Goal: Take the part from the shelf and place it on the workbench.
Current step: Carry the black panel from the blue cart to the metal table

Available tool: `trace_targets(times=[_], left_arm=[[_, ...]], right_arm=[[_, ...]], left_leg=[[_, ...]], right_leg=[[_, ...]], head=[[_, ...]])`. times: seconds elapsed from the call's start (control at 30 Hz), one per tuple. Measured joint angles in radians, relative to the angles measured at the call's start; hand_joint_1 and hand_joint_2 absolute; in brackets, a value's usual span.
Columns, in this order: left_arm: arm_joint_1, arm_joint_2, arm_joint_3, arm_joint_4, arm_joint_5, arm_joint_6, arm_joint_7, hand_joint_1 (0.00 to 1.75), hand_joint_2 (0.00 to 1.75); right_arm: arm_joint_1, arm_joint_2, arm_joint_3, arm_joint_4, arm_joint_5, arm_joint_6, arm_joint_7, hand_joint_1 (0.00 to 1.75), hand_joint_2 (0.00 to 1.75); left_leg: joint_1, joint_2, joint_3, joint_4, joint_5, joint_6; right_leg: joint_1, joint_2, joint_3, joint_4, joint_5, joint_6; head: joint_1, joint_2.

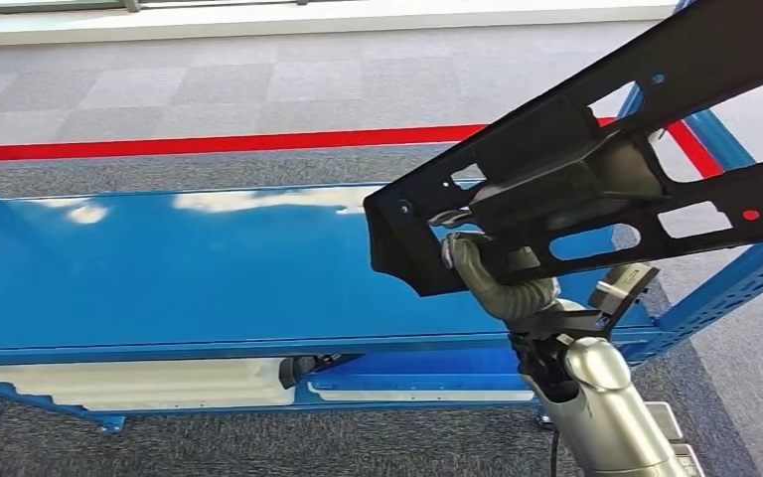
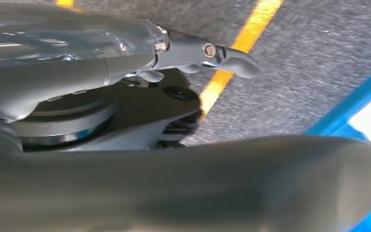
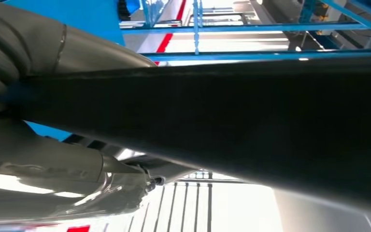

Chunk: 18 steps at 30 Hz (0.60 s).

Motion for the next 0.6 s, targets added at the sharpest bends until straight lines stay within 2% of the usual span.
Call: trace_targets(times=[0.07, 0.1, 0.13, 0.17, 0.23, 0.27, 0.3, 0.33, 0.4, 0.43, 0.47, 0.5, 0.57, 0.6], left_arm=[[0.0, 0.0, 0.005, 0.0, 0.0, 0.0, 0.005, 0.0, 1.75], [0.0, 0.0, 0.006, 0.0, 0.0, 0.001, 0.006, 0.0, 1.75], [0.0, 0.0, 0.008, 0.0, 0.0, 0.001, 0.007, 0.0, 1.75], [0.0, 0.0, 0.009, 0.0, 0.0, 0.002, 0.007, 0.0, 1.75], [-0.001, 0.0, 0.012, 0.0, 0.0, 0.004, 0.005, 0.0, 1.75], [-0.002, 0.001, 0.014, 0.0, -0.001, 0.005, 0.004, 0.0, 1.75], [-0.003, 0.002, 0.015, 0.0, -0.001, 0.006, 0.003, 0.0, 1.75], [-0.004, 0.002, 0.016, 0.0, -0.001, 0.007, 0.002, 0.0, 1.75], [-0.003, 0.003, 0.017, 0.0, -0.002, 0.008, 0.001, 0.0, 1.75], [-0.003, 0.002, 0.017, 0.0, -0.002, 0.008, 0.001, 0.0, 1.75], [-0.004, 0.002, 0.017, 0.0, -0.003, 0.009, 0.0, 0.0, 1.75], [-0.005, 0.002, 0.018, 0.0, -0.005, 0.01, 0.0, 0.0, 1.75], [-0.007, 0.001, 0.018, 0.0, -0.008, 0.011, -0.003, 0.0, 1.75], [-0.007, 0.0, 0.018, 0.0, -0.008, 0.011, -0.004, 0.0, 1.75]], right_arm=[[-0.005, -0.007, 0.008, 0.008, -0.001, 0.002, 0.001, 1.75, 1.75], [-0.006, -0.01, 0.012, 0.012, -0.001, 0.003, 0.001, 1.75, 1.75], [-0.006, -0.012, 0.014, 0.015, -0.002, 0.003, 0.001, 1.75, 1.75], [-0.008, -0.015, 0.017, 0.018, -0.002, 0.002, 0.001, 1.75, 1.75], [-0.013, -0.018, 0.023, 0.02, -0.002, 0.002, 0.001, 1.75, 1.75], [-0.017, -0.019, 0.025, 0.021, -0.002, 0.002, 0.001, 1.75, 1.75], [-0.021, -0.02, 0.027, 0.021, -0.001, 0.002, 0.002, 1.75, 1.75], [-0.025, -0.021, 0.029, 0.021, 0.0, 0.001, 0.002, 1.75, 1.75], [-0.03, -0.023, 0.033, 0.022, 0.002, 0.0, 0.004, 1.75, 1.75], [-0.032, -0.024, 0.035, 0.022, 0.003, -0.001, 0.004, 1.75, 1.75], [-0.034, -0.026, 0.036, 0.023, 0.003, -0.002, 0.004, 1.75, 1.75], [-0.037, -0.028, 0.038, 0.024, 0.003, -0.002, 0.004, 1.75, 1.75], [-0.041, -0.031, 0.041, 0.028, 0.003, -0.005, 0.004, 1.75, 1.75], [-0.041, -0.032, 0.042, 0.03, 0.003, -0.006, 0.004, 1.75, 1.75]], left_leg=[[0.001, 0.0, -0.036, 0.122, -0.079, -0.006], [0.001, 0.0, -0.044, 0.171, -0.102, -0.006], [0.0, 0.0, -0.039, 0.19, -0.106, -0.004], [-0.001, 0.0, -0.014, 0.17, -0.093, 0.001], [-0.01, 0.0, 0.076, 0.041, -0.046, 0.023], [-0.015, 0.0, 0.119, -0.029, -0.03, 0.036], [-0.021, 0.0, 0.148, -0.078, -0.022, 0.045], [-0.027, 0.0, 0.161, -0.104, -0.02, 0.051], [-0.03, 0.0, 0.16, -0.117, -0.008, 0.054], [-0.028, 0.002, 0.156, -0.124, 0.003, 0.057], [-0.025, 0.005, 0.149, -0.131, 0.016, 0.062], [-0.022, 0.007, 0.139, -0.137, 0.029, 0.066], [-0.021, 0.01, 0.111, -0.132, 0.046, 0.071], [-0.021, 0.01, 0.096, -0.127, 0.053, 0.07]], right_leg=[[0.003, -0.006, -0.017, 0.0, 0.011, -0.012], [0.006, -0.01, -0.025, 0.001, 0.017, -0.016], [0.009, -0.012, -0.033, 0.001, 0.023, -0.018], [0.013, -0.013, -0.039, 0.001, 0.029, -0.019], [0.02, -0.014, -0.049, 0.001, 0.039, -0.019], [0.022, -0.013, -0.052, 0.001, 0.044, -0.017], [0.022, -0.014, -0.054, 0.001, 0.05, -0.012], [0.02, -0.014, -0.056, 0.0, 0.056, -0.007], [0.017, -0.014, -0.06, -0.003, 0.068, 0.007], [0.017, -0.011, -0.064, -0.001, 0.063, 0.012], [0.019, -0.008, -0.071, 0.012, 0.044, 0.016], [0.02, -0.005, -0.082, 0.042, 0.008, 0.018], [0.02, -0.001, -0.11, 0.151, -0.081, 0.021], [0.02, 0.0, -0.119, 0.206, -0.107, 0.024]], head=[[0.0, 0.0], [0.0, 0.0], [0.0, 0.0], [0.0, 0.0], [0.0, 0.0], [0.0, 0.0], [0.0, 0.0], [0.0, 0.0], [0.0, 0.0], [0.0, 0.0], [0.0, 0.0], [0.001, 0.0], [0.002, 0.0], [0.002, 0.0]])
